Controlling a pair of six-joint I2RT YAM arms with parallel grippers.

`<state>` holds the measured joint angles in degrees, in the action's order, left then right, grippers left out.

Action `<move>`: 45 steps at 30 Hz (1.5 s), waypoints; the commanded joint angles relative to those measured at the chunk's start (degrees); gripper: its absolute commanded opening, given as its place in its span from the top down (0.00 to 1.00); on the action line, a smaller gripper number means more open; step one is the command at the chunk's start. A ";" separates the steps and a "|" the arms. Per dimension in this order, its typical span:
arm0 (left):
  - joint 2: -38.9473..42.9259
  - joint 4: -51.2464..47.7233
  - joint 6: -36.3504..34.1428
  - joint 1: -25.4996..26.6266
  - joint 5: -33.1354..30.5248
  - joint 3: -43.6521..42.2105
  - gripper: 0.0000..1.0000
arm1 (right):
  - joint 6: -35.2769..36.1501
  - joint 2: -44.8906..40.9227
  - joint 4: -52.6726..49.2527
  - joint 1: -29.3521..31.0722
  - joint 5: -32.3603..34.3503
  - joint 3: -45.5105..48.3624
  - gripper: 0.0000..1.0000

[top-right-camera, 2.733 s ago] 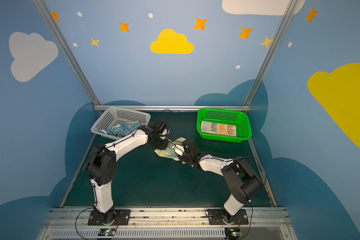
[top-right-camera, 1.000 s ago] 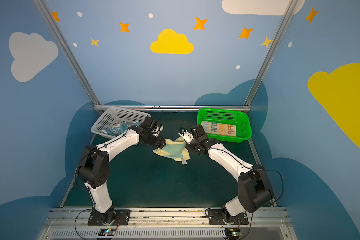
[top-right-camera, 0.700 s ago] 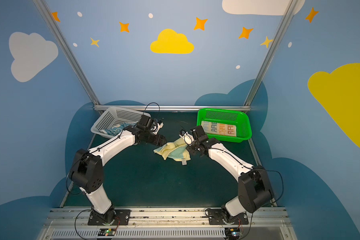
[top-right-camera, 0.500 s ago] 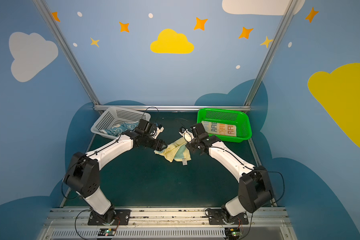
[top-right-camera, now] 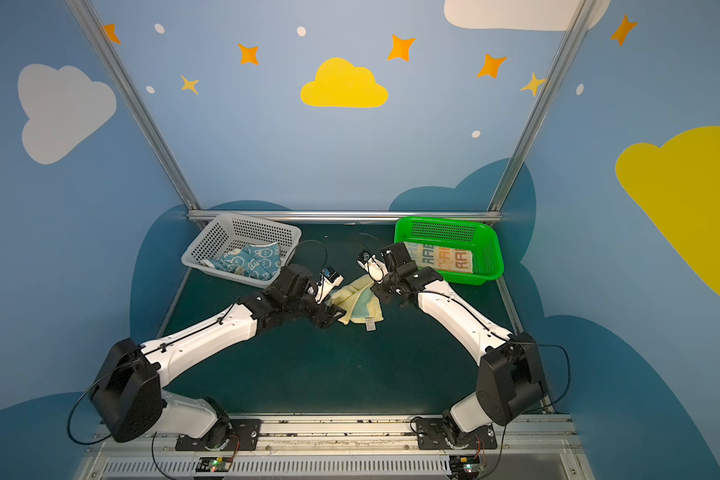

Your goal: Fold and stack the towels

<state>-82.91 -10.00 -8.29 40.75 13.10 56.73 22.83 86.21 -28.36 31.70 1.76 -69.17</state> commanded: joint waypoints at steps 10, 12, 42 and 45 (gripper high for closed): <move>-8.33 11.58 11.66 7.89 -25.72 -2.33 0.35 | -3.80 2.07 -1.94 0.06 1.53 -3.73 1.00; -10.79 11.88 12.84 9.94 -30.89 -1.23 0.35 | -4.52 2.55 -2.44 0.07 1.59 -4.42 1.00; -23.76 9.95 18.92 11.38 -39.73 1.78 0.52 | -5.70 3.46 -2.78 -1.21 0.83 -6.89 1.00; -23.87 10.17 18.93 11.07 -39.47 1.80 0.66 | -5.69 3.26 -2.83 -1.23 0.73 -6.78 1.00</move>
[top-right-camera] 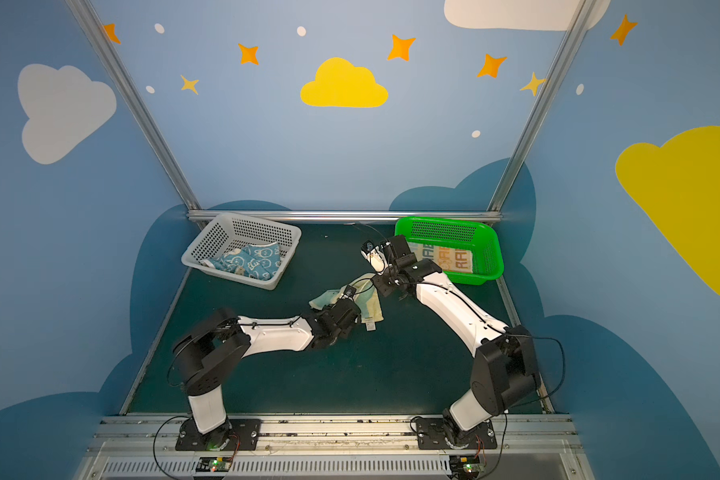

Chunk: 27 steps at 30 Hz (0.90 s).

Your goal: Fold and stack the towels

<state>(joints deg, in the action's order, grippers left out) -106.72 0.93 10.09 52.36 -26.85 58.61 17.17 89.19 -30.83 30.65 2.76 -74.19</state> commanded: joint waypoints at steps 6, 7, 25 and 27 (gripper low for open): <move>1.21 0.39 0.54 -1.97 0.13 0.10 0.96 | -0.03 -0.24 -0.05 -0.23 -0.48 -1.02 1.00; 1.86 0.39 0.38 -2.30 0.21 0.23 0.96 | -0.03 -0.24 0.13 -0.17 -0.48 -0.86 1.00; 18.61 -24.68 -8.51 -12.08 11.10 22.02 0.96 | 5.67 -2.08 4.90 -1.11 2.43 -5.91 1.00; 18.23 -26.91 -10.53 -12.44 10.94 25.74 0.96 | 7.03 -2.84 5.09 -1.21 3.02 -7.40 1.00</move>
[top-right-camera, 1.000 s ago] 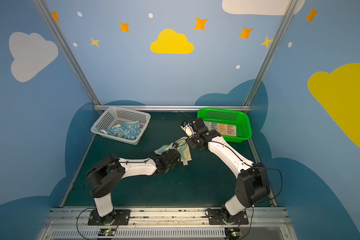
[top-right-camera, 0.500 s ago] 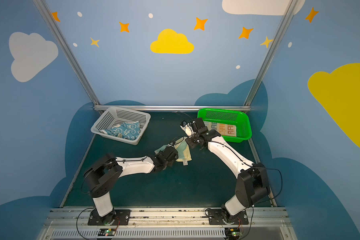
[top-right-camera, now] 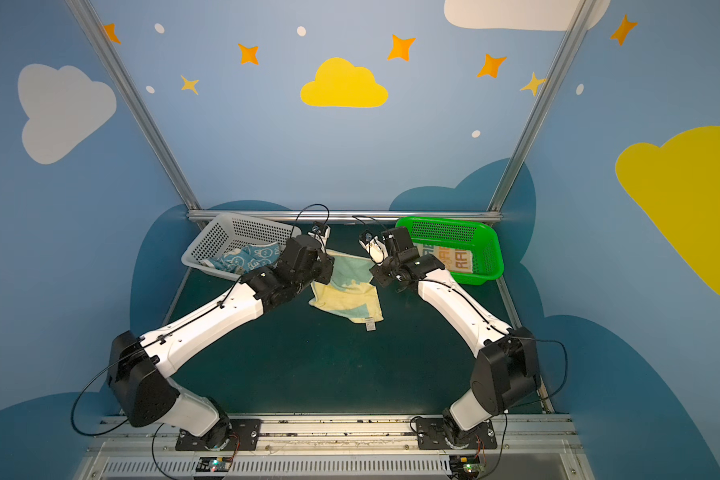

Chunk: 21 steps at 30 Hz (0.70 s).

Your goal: Fold and stack the towels

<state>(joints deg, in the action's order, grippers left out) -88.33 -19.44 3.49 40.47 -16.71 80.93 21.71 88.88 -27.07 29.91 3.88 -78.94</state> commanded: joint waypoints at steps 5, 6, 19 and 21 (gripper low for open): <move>-0.65 -11.90 -6.53 -0.74 -0.14 11.69 0.96 | 4.36 -6.45 5.63 -0.45 2.17 -3.56 1.00; -0.18 -12.17 -6.73 -0.75 -0.27 12.48 0.96 | 4.52 -7.42 6.78 -0.46 1.98 -3.26 1.00; 18.21 -12.34 -6.71 -0.49 12.99 7.96 0.96 | 8.16 -24.38 10.71 1.78 -9.49 2.76 1.00; 20.56 -12.82 -6.28 -0.15 14.73 7.69 0.96 | 8.02 -26.57 10.32 3.07 -10.26 2.73 1.00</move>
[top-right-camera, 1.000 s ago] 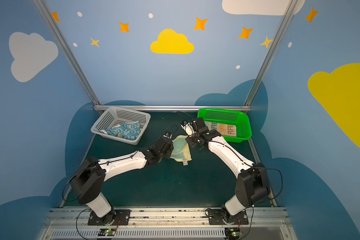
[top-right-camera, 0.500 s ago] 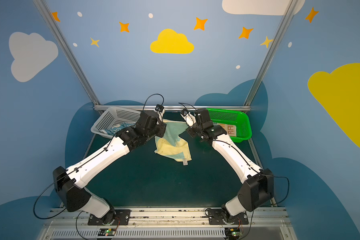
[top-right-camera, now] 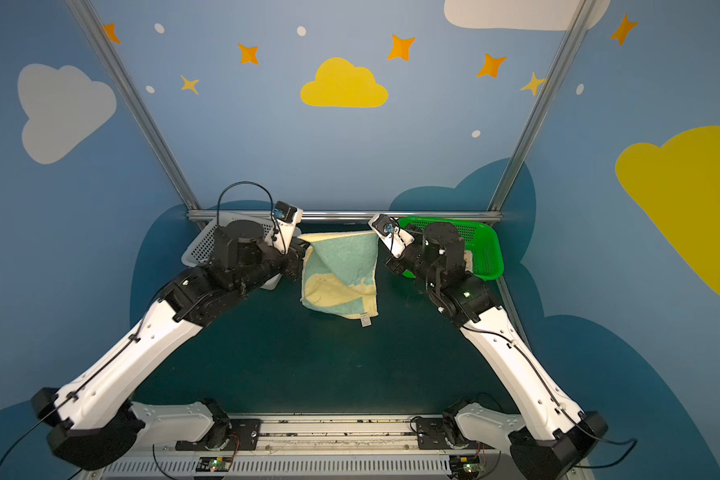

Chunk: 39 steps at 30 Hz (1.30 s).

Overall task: Fold and stack the towels
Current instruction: 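Lift the yellow-teal towel by two corners with both grippers and lay it flat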

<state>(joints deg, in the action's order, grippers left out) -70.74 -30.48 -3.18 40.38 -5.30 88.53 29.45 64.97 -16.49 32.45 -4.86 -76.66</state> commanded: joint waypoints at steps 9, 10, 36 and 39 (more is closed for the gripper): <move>11.86 0.57 2.72 1.87 10.04 -3.77 0.96 | -2.03 -11.72 -3.33 5.12 -1.69 1.15 1.00; 12.41 0.49 2.91 1.89 9.96 -4.07 0.96 | -2.37 -12.49 -3.60 5.24 -1.51 1.37 1.00; -12.69 2.23 -2.84 -8.82 -0.17 -3.68 0.96 | -1.00 8.32 3.10 -1.79 8.40 2.71 1.00; -18.52 1.88 -4.56 -11.13 2.09 -2.05 0.96 | -1.90 12.52 4.15 -4.04 6.22 2.82 1.00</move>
<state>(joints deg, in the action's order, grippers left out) -85.91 -28.67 -5.41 31.33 -4.25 84.58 29.17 75.35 -15.25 30.46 2.22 -74.32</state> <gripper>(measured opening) 0.053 0.055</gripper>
